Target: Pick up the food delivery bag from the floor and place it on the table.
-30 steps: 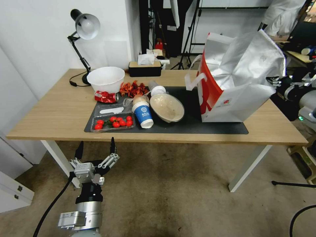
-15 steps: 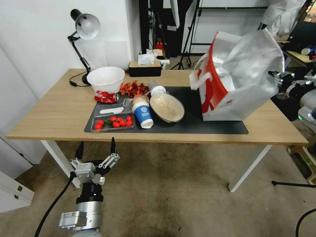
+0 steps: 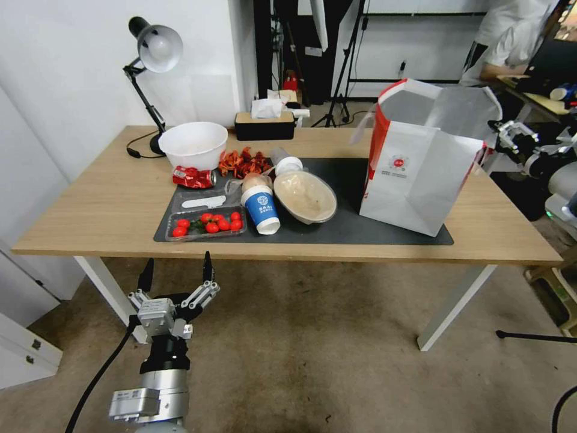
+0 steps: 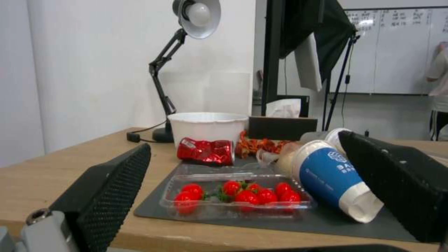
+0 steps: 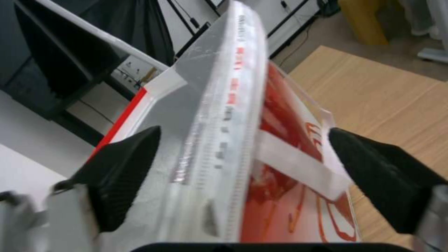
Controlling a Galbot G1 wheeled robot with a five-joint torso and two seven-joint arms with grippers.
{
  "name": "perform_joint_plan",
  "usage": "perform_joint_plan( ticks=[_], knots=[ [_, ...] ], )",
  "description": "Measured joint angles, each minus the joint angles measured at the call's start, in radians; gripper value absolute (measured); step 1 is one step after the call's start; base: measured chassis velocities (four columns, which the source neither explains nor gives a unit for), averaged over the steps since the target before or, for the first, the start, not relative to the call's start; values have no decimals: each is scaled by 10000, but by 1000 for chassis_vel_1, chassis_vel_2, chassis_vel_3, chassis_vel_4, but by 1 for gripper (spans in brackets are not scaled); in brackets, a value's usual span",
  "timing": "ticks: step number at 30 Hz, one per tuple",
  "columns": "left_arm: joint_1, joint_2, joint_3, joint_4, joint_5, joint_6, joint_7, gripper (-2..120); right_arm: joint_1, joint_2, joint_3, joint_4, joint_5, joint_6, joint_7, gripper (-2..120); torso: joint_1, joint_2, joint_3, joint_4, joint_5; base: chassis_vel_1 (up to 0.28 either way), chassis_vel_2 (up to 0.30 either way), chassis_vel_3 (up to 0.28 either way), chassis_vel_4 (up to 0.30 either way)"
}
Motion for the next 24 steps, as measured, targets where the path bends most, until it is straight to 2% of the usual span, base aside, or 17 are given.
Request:
perform_joint_plan(
  ticks=[4, 20, 24],
  knots=[
    [10, 0, 0, -22, -4, 0, -8, 100, -59, -1, 23, 99, -197, -4, -103, 100, -1, 0, 0, 0, -1, 0, 0, 0, 0],
    [12, 76, -73, -289, -187, 23, -22, 100, -395, -119, 289, 833, -1101, 191, -420, 100, 0, 0, 0, 1, 0, 0, 0, 0, 0],
    [63, -1, -35, -368, -169, -13, -46, 100, -669, -162, 483, 1239, -1777, 357, -633, 100, 0, 0, 0, 0, -2, 0, 0, 0, 0]
  ],
)
